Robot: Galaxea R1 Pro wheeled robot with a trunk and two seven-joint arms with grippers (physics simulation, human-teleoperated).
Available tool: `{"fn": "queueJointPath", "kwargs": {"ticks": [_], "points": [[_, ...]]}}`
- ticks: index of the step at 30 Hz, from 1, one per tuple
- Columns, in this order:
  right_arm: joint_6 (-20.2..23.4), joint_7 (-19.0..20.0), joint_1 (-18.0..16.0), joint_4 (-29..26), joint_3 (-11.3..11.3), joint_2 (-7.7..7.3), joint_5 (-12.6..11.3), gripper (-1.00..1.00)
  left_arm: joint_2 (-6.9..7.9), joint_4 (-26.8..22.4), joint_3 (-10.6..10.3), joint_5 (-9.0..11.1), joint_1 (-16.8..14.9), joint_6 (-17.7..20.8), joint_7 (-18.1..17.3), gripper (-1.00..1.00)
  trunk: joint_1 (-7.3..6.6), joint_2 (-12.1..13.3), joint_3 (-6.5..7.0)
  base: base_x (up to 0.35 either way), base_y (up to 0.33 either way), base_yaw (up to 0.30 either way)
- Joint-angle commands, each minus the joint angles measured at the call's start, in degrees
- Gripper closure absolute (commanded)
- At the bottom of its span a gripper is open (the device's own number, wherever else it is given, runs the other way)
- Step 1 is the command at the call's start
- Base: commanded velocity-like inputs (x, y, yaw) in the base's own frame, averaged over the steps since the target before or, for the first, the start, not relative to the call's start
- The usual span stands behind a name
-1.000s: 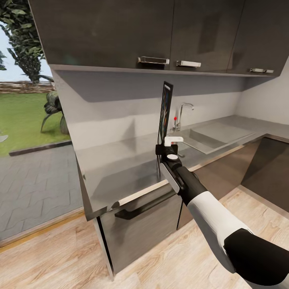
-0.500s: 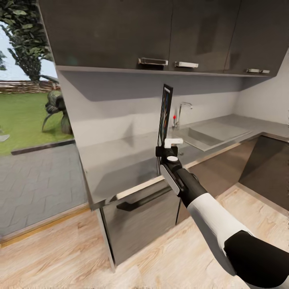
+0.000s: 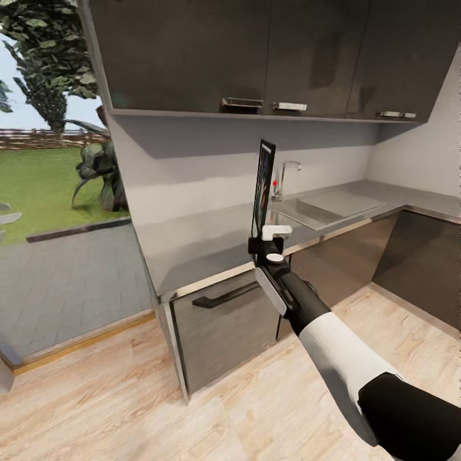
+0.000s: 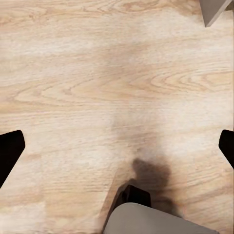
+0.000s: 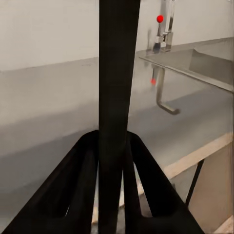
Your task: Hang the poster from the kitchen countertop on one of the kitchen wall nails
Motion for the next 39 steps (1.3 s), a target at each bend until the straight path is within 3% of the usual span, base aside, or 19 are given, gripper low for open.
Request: {"fn": "queueJointPath", "kwargs": {"ticks": [1, 7, 12, 20, 27, 31, 32, 33, 34, 39], "points": [[0.1, -0.4, -0.1, -0.1, 0.2, -0.02, -0.4, 1.0, -0.02, 0.0, 0.1, 0.3, 0.0, 0.0, -0.4, -1.0, -0.03, 0.0, -0.05, -0.337, 0.0, 0.0], [0.3, -0.3, 0.3, -2.1, 0.2, -0.05, -0.4, 1.0, -0.02, 0.0, 0.1, 0.3, 0.0, 0.0, -0.4, -1.0, -0.03, 0.0, -0.05, -0.337, 0.0, 0.0], [0.7, -0.3, 2.8, -6.5, 0.1, -0.12, -0.5, 1.0, -0.02, 0.0, 0.1, 0.3, 0.0, 0.0, -0.4, -1.0, -0.03, 0.0, -0.05, -0.337, 0.0, 0.0], [3.6, 0.5, 8.6, -14.5, 0.1, -1.05, -0.4, 1.0, -0.02, 0.0, 0.1, 0.3, 0.0, 0.0, -0.4, -1.0, -0.03, 0.0, -0.05, -0.337, 0.0, 0.0], [4.1, 4.3, 16.3, -23.8, 0.2, -3.61, -0.5, 1.0, -0.02, 0.0, 0.1, 0.3, 0.0, 0.0, -0.4, -1.0, -0.03, 0.0, -0.05, -0.336, 0.0, 0.0], [4.0, 10.5, 21.0, -28.5, 0.2, -5.42, -0.4, 1.0, -0.02, 0.0, 0.1, 0.3, 0.0, 0.0, -0.4, -1.0, -0.03, 0.0, -0.05, -0.212, 0.0, 0.0], [3.7, 15.8, 23.7, -30.3, 0.2, -6.8, -0.2, 1.0, -0.02, 0.0, 0.1, 0.3, 0.0, 0.0, -0.4, -1.0, -0.03, 0.0, -0.05, -0.077, 0.0, 0.0], [3.6, 17.5, 24.5, -30.7, 0.2, -7.32, -0.2, 1.0, -0.02, 0.0, 0.1, 0.3, 0.0, -0.1, -0.4, -1.0, -0.03, 0.0, -0.05, -0.061, 0.0, 0.0], [3.0, 22.0, 26.8, -31.6, 0.1, -9.07, -0.2, 1.0, -0.02, 0.0, 0.1, 0.3, 0.0, -0.1, -0.4, -1.0, -0.03, 0.0, -0.05, -0.031, 0.0, 0.0], [-2.7, 31.8, 31.5, -32.2, 0.1, -13.45, -0.2, 1.0, -0.02, -0.3, 0.1, 0.2, 0.0, -0.1, -1.7, -1.0, -0.03, 0.0, -0.05, -0.014, 0.0, 0.0]]}}
